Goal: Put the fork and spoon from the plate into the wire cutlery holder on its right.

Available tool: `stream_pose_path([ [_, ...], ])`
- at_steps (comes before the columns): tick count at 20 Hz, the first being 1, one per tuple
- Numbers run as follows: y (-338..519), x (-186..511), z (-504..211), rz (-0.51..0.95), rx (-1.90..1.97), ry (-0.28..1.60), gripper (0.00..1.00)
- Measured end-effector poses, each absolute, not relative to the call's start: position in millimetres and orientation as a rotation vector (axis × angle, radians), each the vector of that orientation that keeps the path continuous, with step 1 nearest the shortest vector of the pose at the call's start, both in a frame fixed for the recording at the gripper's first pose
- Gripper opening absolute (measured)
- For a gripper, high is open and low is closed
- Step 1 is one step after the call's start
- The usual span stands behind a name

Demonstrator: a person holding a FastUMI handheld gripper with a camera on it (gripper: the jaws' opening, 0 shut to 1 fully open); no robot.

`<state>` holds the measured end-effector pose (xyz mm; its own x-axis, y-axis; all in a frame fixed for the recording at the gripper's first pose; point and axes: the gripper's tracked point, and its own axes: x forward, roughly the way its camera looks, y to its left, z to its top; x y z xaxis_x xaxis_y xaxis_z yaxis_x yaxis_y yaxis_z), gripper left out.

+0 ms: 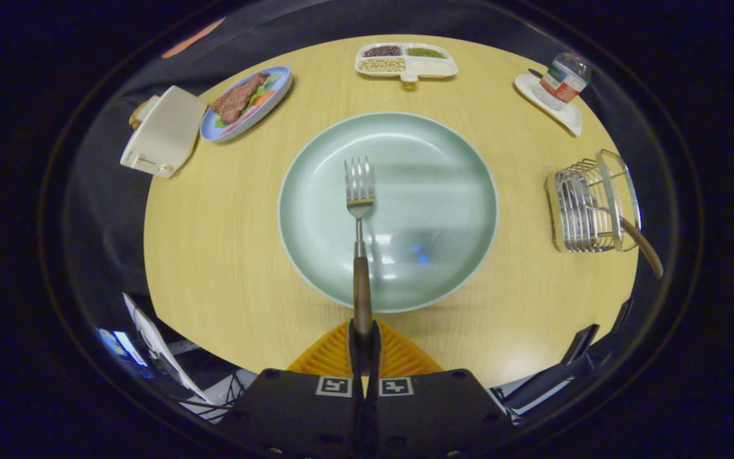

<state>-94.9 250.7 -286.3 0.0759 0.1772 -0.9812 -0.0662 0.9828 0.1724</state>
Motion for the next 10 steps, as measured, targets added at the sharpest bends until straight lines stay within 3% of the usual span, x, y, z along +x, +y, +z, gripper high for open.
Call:
stream_pose_path([
  [10,196.5,-71.8,-191.8,0.226,0.185,1.382,0.00],
])
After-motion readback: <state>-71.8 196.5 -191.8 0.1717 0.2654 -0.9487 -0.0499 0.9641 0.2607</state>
